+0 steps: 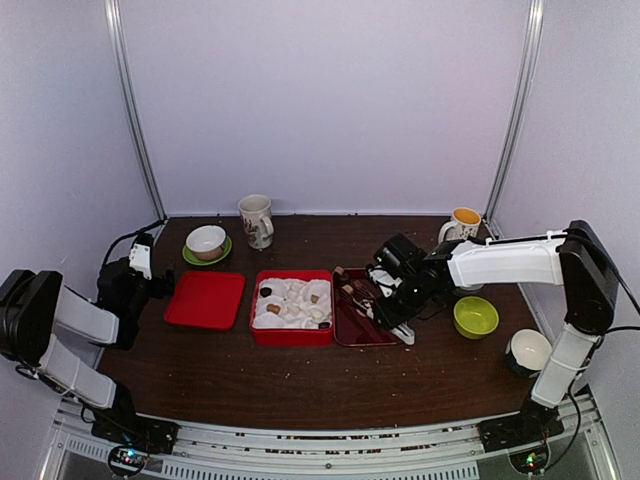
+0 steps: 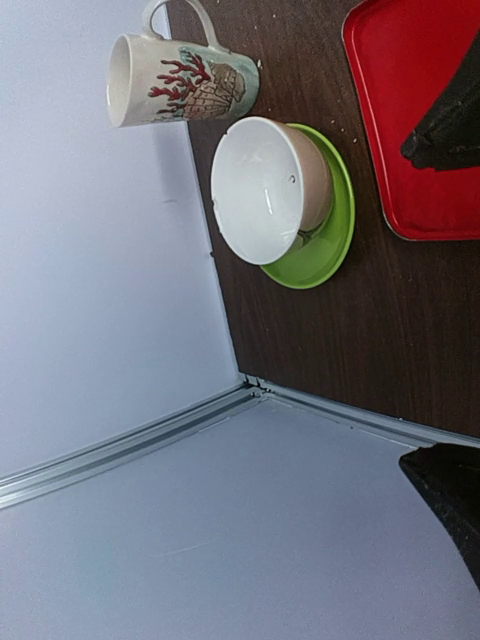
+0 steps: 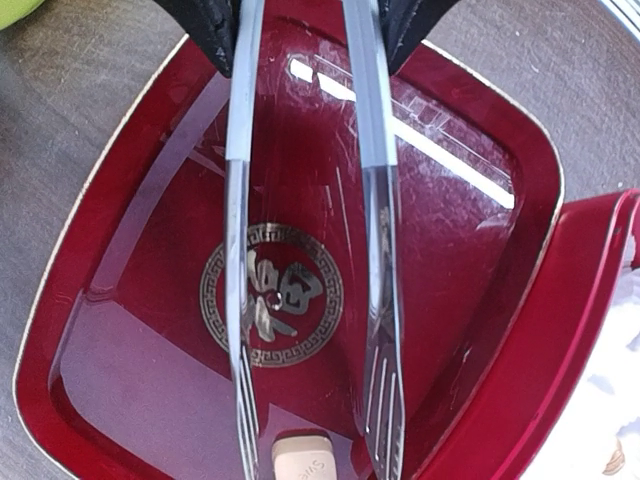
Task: Pack the chocolate
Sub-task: Pick up the fake chocolate from the plate.
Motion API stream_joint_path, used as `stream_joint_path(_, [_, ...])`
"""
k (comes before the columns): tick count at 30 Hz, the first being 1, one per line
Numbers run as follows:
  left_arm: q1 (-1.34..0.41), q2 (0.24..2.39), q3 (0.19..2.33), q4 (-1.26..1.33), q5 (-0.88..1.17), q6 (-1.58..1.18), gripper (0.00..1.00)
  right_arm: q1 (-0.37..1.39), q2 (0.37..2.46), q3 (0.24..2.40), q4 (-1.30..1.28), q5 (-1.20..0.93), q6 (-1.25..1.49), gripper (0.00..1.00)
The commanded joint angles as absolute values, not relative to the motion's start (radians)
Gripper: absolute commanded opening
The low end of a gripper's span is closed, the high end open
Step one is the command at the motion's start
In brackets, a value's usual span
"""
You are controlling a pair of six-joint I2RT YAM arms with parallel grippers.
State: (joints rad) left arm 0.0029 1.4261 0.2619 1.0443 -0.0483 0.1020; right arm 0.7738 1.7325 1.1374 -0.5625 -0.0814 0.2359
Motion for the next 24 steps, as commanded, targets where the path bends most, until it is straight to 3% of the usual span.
stream_joint_path(1, [0.011,1.421,0.276,1.071,-0.053,0.091,0.98,0.771,1.764,1.182,-0.529,-0.049,0.246,0.44])
stream_joint_path(8, [0.01,1.422,0.276,1.07,-0.054,0.091,0.98,0.757,1.805,1.216,-0.512,-0.047,0.248,0.44])
stream_joint_path(13, [0.011,1.422,0.276,1.07,-0.054,0.09,0.98,0.758,1.815,1.221,-0.517,-0.055,0.241,0.58])
stream_joint_path(24, [0.011,1.422,0.276,1.07,-0.053,0.091,0.98,0.774,1.847,1.184,-0.502,-0.051,0.237,0.6])
